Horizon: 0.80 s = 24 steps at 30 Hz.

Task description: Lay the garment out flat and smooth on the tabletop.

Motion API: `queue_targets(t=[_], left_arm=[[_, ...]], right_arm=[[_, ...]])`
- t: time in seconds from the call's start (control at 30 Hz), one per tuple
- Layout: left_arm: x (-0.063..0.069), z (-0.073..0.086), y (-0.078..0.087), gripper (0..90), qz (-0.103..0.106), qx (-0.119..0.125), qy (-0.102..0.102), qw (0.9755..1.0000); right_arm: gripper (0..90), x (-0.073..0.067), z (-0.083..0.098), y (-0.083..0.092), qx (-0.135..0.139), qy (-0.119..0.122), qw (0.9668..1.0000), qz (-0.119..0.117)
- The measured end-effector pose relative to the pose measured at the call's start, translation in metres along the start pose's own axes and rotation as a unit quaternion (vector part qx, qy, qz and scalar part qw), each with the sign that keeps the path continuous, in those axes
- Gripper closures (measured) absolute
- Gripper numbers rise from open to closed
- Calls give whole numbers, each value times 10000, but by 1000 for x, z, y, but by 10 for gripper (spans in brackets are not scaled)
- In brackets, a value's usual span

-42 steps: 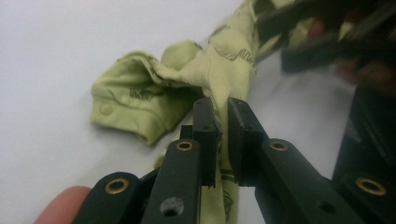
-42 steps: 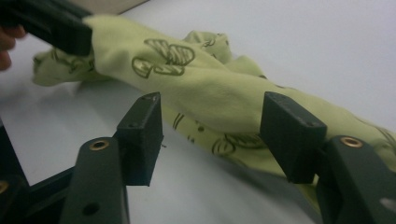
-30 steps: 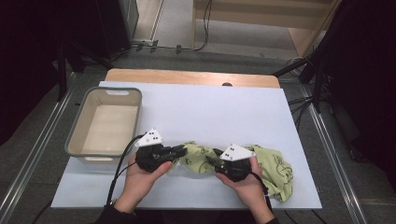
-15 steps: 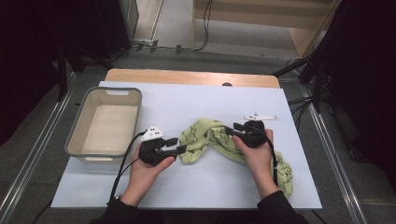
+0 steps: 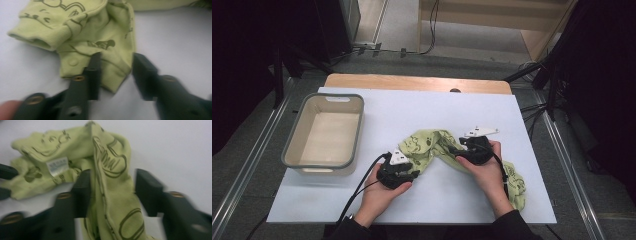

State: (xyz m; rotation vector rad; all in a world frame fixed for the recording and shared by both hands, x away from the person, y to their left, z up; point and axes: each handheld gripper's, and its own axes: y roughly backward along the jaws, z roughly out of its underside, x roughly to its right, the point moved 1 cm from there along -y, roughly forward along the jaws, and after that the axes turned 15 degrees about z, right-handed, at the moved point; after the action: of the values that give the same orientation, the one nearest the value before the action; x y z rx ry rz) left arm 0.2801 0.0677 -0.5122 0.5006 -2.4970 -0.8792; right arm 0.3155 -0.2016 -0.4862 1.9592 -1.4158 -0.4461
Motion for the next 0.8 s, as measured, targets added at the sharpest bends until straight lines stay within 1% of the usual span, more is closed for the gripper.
queue_targets(t=[0.03, 0.07, 0.1, 0.13, 0.17, 0.23, 0.3, 0.37, 0.4, 0.43, 0.47, 0.53, 0.57, 0.63, 0.67, 0.7, 0.73, 0.77, 0.8], left_arm=[[0, 0, 1, 760, 35, -58, -28, 10000], [1, 1, 3, 806, 44, -70, -43, 10000], [2, 2, 5, 825, 73, -93, -57, 9999], [3, 4, 7, 836, 132, -128, -84, 9998], [5, 6, 10, 841, 243, -158, -106, 9995], [12, 13, 15, 846, 371, -220, -187, 9989], [23, 23, 21, 848, 595, -345, -369, 9970], [33, 31, 28, 848, 786, -446, -473, 9948], [39, 36, 30, 848, 873, -481, -515, 9937], [43, 39, 33, 848, 975, -513, -559, 9923], [48, 43, 35, 849, 1094, -529, -563, 9910], [58, 50, 37, 850, 1239, -611, -659, 9882], [63, 53, 38, 851, 1362, -647, -667, 9863], [74, 58, 37, 853, 1576, -774, -803, 9812], [80, 60, 36, 853, 1723, -831, -863, 9777], [86, 62, 35, 854, 1879, -889, -941, 9736], [93, 64, 34, 854, 2046, -973, -1077, 9680], [99, 65, 32, 854, 2149, -1084, -1269, 9623], [105, 67, 30, 853, 2264, -1156, -1380, 9572]], right_arm=[[688, 1, 0, -1, -37, -43, 10000, -16], [758, 3, 0, -1, -17, -116, 9999, -51], [805, 6, -1, -1, -9, -182, 9998, -56], [834, 8, -2, 0, 27, -254, 9997, -36], [849, 11, -3, 0, 91, -280, 9996, -34], [854, 16, -7, 3, 184, -375, 9991, 4], [855, 20, -12, 5, 267, -352, 9990, 60], [856, 22, -17, 8, 360, -324, 9988, 37], [855, 23, -21, 8, 397, -265, 9988, 55], [856, 22, -24, 9, 437, -224, 9988, 59], [856, 21, -27, 9, 467, -179, 9987, 60], [857, 17, -33, 8, 528, -133, 9985, 68], [858, 15, -36, 8, 569, -145, 9983, 45], [860, 10, -40, 7, 613, -123, 9980, 49], [860, 8, -42, 6, 642, -110, 9979, 28], [861, 5, -45, 5, 644, -144, 9978, 1], [861, 2, -47, 5, 662, -135, 9977, -59], [861, -1, -49, 5, 668, -141, 9975, -161], [860, -6, -51, 4, 675, -117, 9973, -265]])
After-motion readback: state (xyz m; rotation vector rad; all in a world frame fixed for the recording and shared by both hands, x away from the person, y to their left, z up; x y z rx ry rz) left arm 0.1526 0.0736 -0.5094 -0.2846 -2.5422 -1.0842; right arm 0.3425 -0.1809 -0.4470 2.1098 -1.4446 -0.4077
